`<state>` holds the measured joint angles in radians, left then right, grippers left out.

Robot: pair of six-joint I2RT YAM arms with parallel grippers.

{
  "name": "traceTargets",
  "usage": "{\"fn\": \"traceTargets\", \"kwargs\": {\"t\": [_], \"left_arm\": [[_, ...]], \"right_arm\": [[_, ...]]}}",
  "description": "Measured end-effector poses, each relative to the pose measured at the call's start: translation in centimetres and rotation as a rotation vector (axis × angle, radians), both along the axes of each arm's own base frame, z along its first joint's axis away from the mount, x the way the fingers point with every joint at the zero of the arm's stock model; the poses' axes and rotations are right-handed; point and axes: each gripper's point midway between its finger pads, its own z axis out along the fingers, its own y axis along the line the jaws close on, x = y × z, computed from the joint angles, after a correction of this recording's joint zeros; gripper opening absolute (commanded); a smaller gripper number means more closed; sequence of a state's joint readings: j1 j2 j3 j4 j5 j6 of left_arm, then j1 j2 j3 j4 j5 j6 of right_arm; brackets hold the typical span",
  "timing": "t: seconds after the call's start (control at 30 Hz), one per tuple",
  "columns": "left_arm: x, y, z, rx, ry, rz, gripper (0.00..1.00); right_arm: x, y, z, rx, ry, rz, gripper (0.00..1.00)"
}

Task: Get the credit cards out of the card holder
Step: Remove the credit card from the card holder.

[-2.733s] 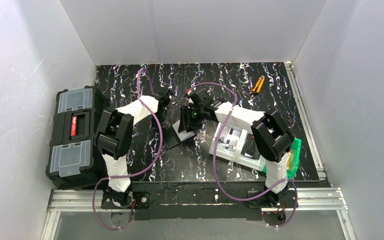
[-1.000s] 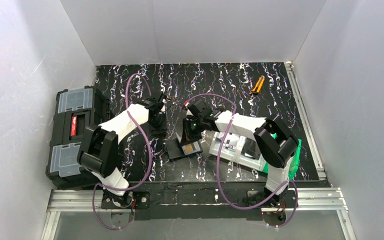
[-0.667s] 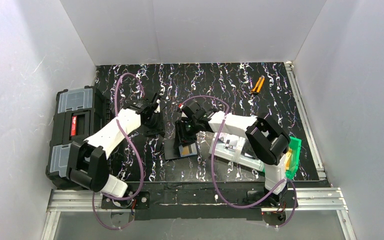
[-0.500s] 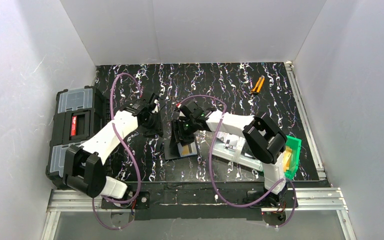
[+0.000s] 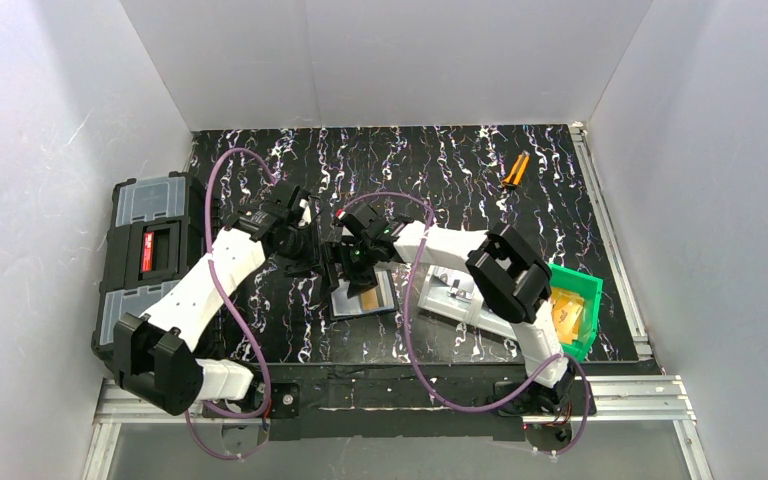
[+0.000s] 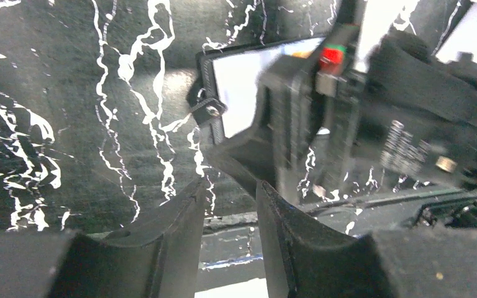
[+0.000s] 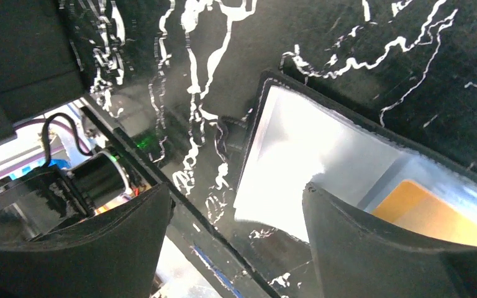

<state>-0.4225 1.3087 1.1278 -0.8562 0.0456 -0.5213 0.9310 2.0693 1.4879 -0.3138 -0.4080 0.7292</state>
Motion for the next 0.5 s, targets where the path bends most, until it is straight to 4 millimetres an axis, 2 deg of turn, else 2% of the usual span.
{"fn": "traceTargets", "kwargs": {"t": [0.1, 0.37, 0.5], "left_arm": [[-0.4, -0.6, 0.2, -0.036, 0.017, -0.007, 0.32], [-0.7, -2.3, 1.3, -0.146, 0.023, 0.003, 0.31], [-0.6, -2.8, 2.1, -0.187, 0.001, 0.019, 0.3]], "right_arm": [[-0.3, 0.2, -1.3, -0.014, 0.038, 0.006, 0.85], [0.2, 0.3, -1.0, -0.005, 0.051, -0.013, 0.87], [0.5, -0.1, -0.2, 0.004, 0.043, -0.025, 0.87]]}}
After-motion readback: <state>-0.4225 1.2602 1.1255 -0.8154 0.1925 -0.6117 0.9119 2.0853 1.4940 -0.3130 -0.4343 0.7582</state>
